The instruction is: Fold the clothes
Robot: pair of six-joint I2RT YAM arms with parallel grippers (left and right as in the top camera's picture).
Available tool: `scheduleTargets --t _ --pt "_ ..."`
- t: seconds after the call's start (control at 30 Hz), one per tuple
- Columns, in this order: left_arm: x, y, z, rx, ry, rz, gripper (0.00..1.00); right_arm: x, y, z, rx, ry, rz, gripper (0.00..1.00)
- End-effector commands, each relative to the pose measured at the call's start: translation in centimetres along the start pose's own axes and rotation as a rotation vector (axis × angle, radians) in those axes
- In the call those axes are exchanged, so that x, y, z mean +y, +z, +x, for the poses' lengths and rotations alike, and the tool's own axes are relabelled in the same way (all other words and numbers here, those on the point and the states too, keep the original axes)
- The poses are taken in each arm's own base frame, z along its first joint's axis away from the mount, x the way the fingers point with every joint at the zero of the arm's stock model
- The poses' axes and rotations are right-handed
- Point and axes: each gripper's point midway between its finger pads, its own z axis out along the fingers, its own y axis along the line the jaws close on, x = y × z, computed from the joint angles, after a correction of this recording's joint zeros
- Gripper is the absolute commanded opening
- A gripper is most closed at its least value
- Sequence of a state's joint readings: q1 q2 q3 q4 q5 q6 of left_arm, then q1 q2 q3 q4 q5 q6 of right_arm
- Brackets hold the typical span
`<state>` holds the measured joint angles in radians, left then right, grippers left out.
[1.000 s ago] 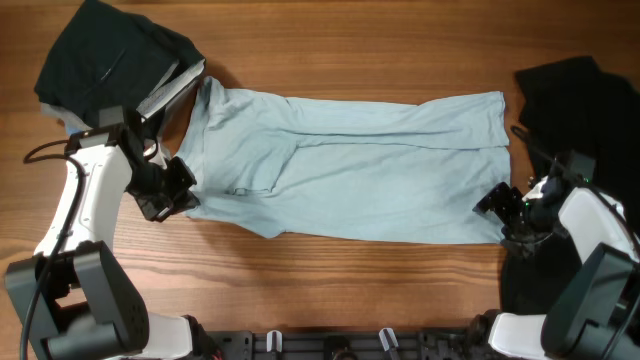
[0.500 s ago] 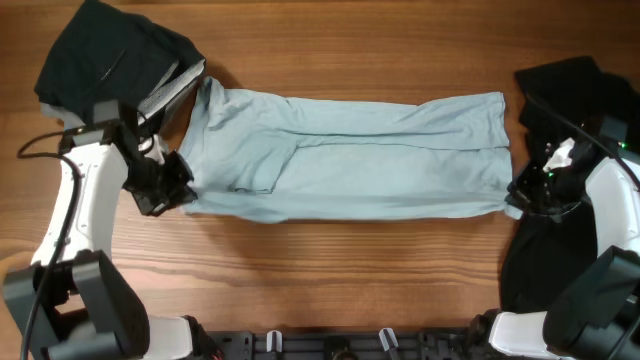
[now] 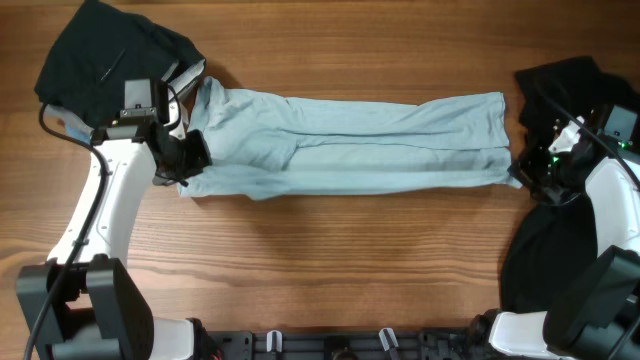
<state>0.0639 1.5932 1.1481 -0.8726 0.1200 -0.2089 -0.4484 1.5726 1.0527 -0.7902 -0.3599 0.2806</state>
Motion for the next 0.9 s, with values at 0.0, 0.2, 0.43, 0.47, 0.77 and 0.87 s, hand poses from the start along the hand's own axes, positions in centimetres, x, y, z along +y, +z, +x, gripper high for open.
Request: scheduleTargets --t 0.0,0.2,0.43,0.47,0.77,0.87 --pt "1.4 -0.9 -3.0 -0.116 0.001 -0.050 0.04 0.8 -0.3 -1.3 -0.042 0.043 -0.029 0.04" --pt "-0.3 -1.3 -6.4 -0.254 0.027 0.011 0.04 1.0 0.2 -2.6 -0.084 0.059 -0.045 0.08" --pt "-1.1 0.9 -6.2 -0.220 0.049 0.011 0.11 0.9 0.8 -2.9 -0.083 0.072 -0.044 0.13" --pt "-1.0 1.4 -6.1 -0.205 0.048 0.007 0.20 0.8 0.8 -2.9 -0.086 0.072 -0.038 0.18" --pt "-0.7 2.3 -5.0 -0.151 0.044 0.000 0.15 -0.7 4.9 4.0 0.083 -0.005 0.009 0.70" --pt "-0.9 2.3 -5.0 -0.147 0.045 0.012 0.26 -0.7 7.0 3.6 0.039 -0.029 -0.049 0.70"
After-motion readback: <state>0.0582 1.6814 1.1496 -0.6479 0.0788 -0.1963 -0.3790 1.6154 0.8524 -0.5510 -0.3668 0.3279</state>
